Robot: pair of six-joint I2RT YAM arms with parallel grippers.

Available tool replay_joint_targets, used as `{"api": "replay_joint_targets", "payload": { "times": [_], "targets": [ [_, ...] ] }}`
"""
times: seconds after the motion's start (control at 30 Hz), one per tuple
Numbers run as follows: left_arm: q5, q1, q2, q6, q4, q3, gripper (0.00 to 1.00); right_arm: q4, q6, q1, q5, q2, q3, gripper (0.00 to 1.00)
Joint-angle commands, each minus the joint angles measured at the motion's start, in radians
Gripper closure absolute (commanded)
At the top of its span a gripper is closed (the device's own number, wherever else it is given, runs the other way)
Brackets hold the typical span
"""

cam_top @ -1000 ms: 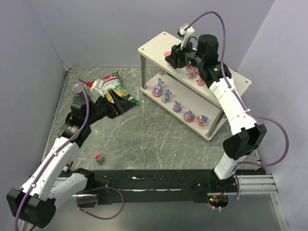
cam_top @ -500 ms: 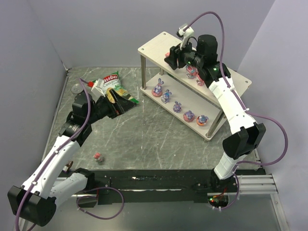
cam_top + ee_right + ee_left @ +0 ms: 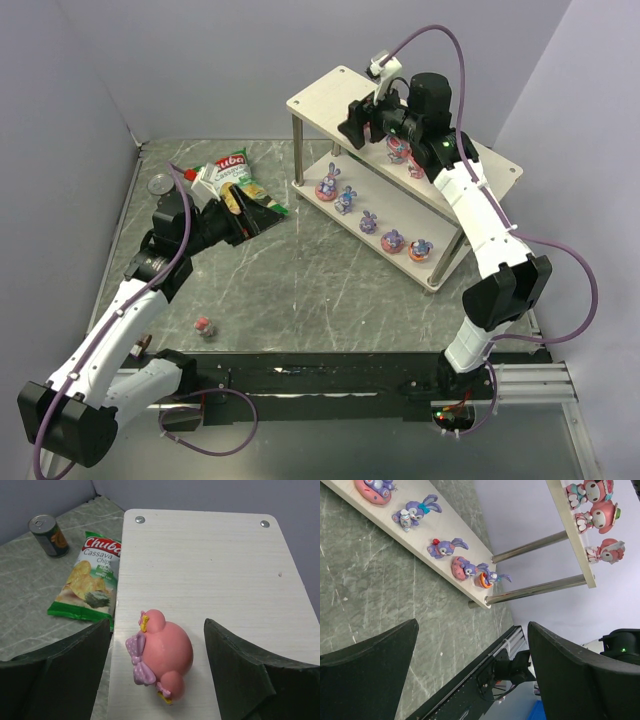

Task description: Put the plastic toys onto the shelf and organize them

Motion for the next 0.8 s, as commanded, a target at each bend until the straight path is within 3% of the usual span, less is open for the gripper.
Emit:
{"api": "replay_joint_targets", "payload": {
  "times": [0.0,0.07,0.57,0.77],
  "targets": [
    [0.008,0.004,-0.005,0.005,0.052,0.011,0.04,0.039,-0.005,-0.008,0.007,-0.031,0.025,0.08],
    [0.007,0.004,-0.011,0.005,0.058,0.006,0.04,0.041,-0.002,-0.008,0.006,-0.037,0.031,0.0],
    [0.011,0.004,-0.016,0.009,0.057,0.006,0.04,0.033,0.017,-0.006,0.032,-0.111,0.062,0.0],
    [0.011,0.004,-0.014,0.017,0.055,0.006,0.04,-0.109,0.032,-0.006,0.119,-0.143,0.131,0.0]
  ]
}}
